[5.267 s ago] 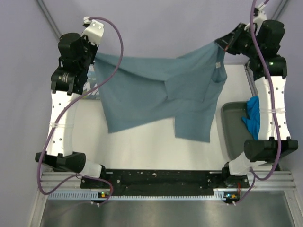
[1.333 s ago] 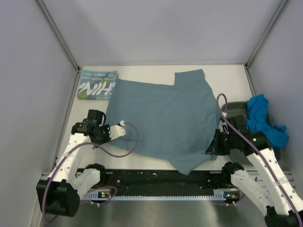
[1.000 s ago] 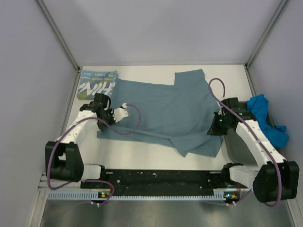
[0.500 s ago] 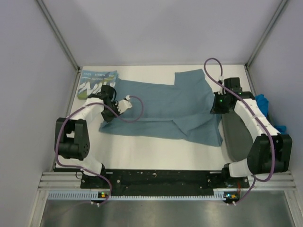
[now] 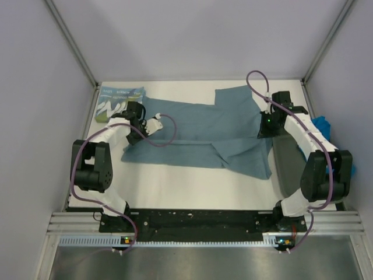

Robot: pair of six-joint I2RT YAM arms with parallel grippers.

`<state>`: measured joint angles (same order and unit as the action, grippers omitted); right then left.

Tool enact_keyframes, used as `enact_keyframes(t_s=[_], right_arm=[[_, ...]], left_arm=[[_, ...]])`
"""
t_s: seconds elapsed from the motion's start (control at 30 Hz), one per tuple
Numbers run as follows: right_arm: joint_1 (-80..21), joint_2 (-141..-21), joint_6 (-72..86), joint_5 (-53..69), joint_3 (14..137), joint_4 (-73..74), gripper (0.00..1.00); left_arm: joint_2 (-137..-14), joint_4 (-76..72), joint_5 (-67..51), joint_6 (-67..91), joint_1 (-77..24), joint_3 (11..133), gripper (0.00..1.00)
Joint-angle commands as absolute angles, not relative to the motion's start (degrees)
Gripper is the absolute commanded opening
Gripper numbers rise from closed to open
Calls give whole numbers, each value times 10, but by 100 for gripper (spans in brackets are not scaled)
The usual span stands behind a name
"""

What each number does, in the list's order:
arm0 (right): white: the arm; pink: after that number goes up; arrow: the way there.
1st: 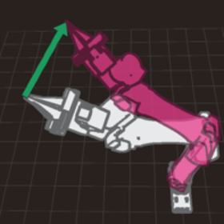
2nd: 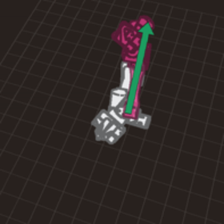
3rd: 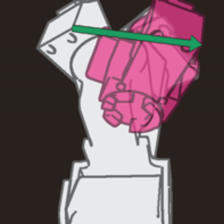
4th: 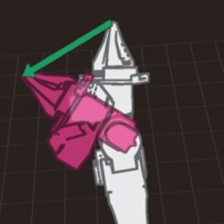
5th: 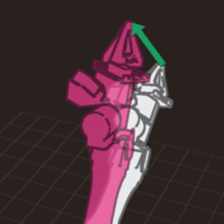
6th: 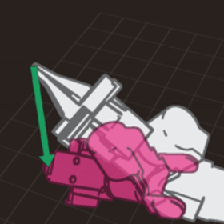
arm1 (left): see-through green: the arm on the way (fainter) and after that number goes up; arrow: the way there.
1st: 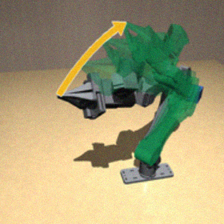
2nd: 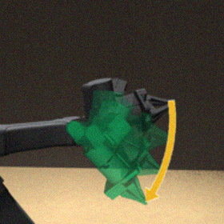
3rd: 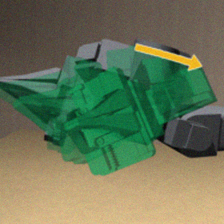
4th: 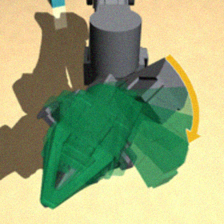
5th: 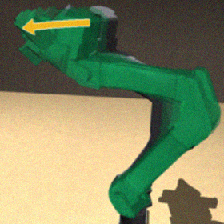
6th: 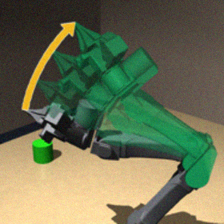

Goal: Fold and stack the t-shirts
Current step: Fold the flattened tshirt in 1/3 of the way

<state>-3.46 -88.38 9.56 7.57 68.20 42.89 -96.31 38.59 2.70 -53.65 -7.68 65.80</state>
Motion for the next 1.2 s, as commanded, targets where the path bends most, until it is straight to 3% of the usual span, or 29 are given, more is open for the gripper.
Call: enact_keyframes(t_s=[0.0, 0.13, 0.3, 0.4, 0.53, 0.57, 0.6, 0.73, 0.9, 1.17], right_arm=[[-31, -896, 76, 81, 709, 426, 0], [-32, -904, 74, 76, 714, 425, 0], [-32, -924, 75, 66, 729, 426, 0], [-32, -947, 93, 79, 748, 422, 0], [-32, -987, 129, 58, 780, 419, 0], [-32, -995, 140, 46, 787, 419, 9], [-32, -1001, 145, 34, 794, 419, 24], [-38, -999, 154, 3, 823, 444, 59], [-68, -889, 172, -79, 783, 490, 62], [-91, -712, 264, -77, 521, 524, 63]], left_arm=[[-982, 347, 82, -537, -76, 673, 7], [-987, 260, 145, -528, -77, 668, 28], [-1005, 95, 257, -534, -69, 681, 39], [-1006, 158, 230, -512, -63, 733, 39], [-927, 222, 100, -541, -65, 667, 42], [-899, 246, 57, -563, -65, 644, 44], [-870, 270, 28, -592, -65, 614, 47], [-788, 330, -32, -700, -62, 510, 52], [-749, 307, -43, -765, -54, 430, 57], [-831, 262, -36, -755, -54, 440, 58]])
